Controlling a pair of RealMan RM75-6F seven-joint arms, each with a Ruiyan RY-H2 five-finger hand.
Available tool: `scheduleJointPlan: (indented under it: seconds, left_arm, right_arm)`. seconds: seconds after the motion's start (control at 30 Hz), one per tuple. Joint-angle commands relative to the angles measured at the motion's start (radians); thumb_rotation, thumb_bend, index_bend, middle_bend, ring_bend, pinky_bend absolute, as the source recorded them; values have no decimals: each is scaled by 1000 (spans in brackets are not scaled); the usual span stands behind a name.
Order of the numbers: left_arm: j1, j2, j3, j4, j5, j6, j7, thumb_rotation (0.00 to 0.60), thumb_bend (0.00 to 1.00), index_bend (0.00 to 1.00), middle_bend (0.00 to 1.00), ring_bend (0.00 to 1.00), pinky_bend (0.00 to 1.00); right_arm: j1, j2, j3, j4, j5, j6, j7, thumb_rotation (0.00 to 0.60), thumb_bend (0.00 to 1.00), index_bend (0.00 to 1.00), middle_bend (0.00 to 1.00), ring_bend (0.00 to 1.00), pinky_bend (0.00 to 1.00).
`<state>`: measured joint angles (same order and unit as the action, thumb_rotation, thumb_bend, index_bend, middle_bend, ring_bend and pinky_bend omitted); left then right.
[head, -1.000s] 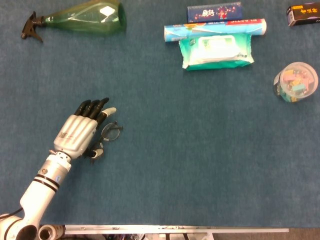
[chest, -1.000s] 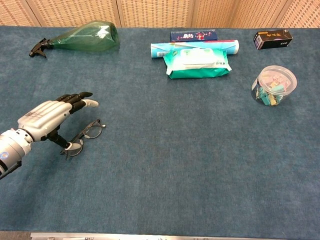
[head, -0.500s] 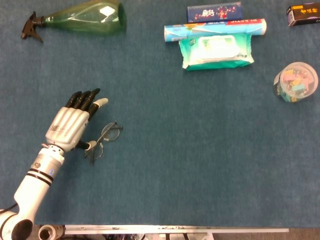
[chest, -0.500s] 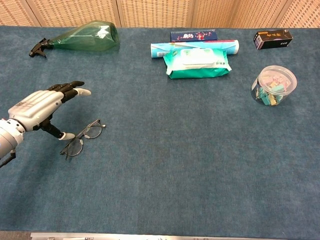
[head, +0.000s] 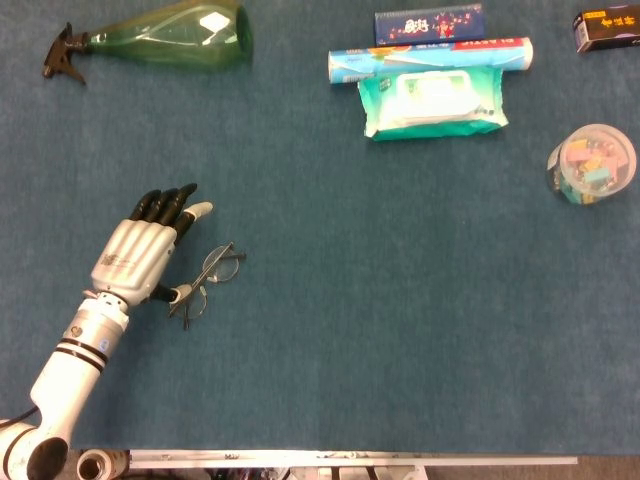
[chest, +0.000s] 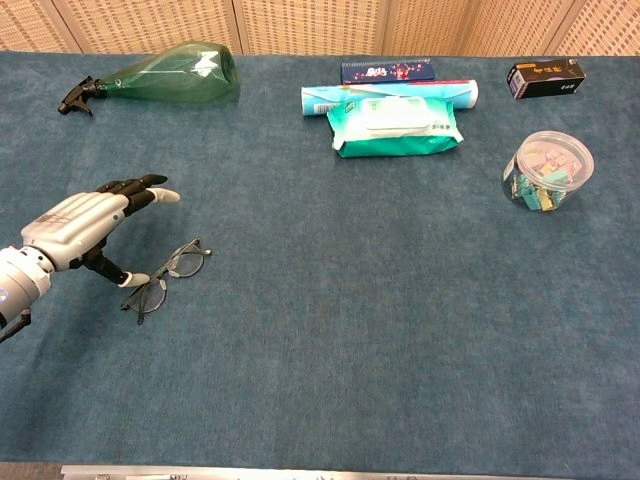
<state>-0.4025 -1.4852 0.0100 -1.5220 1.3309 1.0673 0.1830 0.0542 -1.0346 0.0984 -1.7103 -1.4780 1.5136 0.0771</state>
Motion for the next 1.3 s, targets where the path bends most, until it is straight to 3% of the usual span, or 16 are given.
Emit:
scheduleJointPlan:
  seconds: [0.03,0.2,0.33,0.53,0.9,1.3]
  left_arm:
    - [4,8,-1,-14,9,11,-8,552,13,125,0,0,0]
    - [19,64,-3,-91,50,70,-14,558,13,125,0,0,0]
    - [45,156,3,-180,79,126,-22,599,13,125,0,0,0]
    - [96,286,20,-242,118,212,-44,600,13,125,0,0,0]
    - [207,335,31,-150,189,409,57,600,13,130,0,0,0]
    - [287,283,-2,4,180,517,-96,600,13,189,57,13,0]
  right_arm:
    - [-1,0,0,0,-1,2,2,600,325,523,372,225,282]
    - [-1,1,-1,0,-3,2,2,600,324,523,372,225,282]
    - [-2,0,-1,0,-6,5,2,600,324,522,372,225,282]
    - [0,-5,-5,0,-6,-1,-16,600,325,523,372,225,282]
    - [6,-15,-11,2,0,-18,-53,600,324,522,372,226,282]
    - [14,-28,-18,10,5,-39,-79,600,324,523,372,225,282]
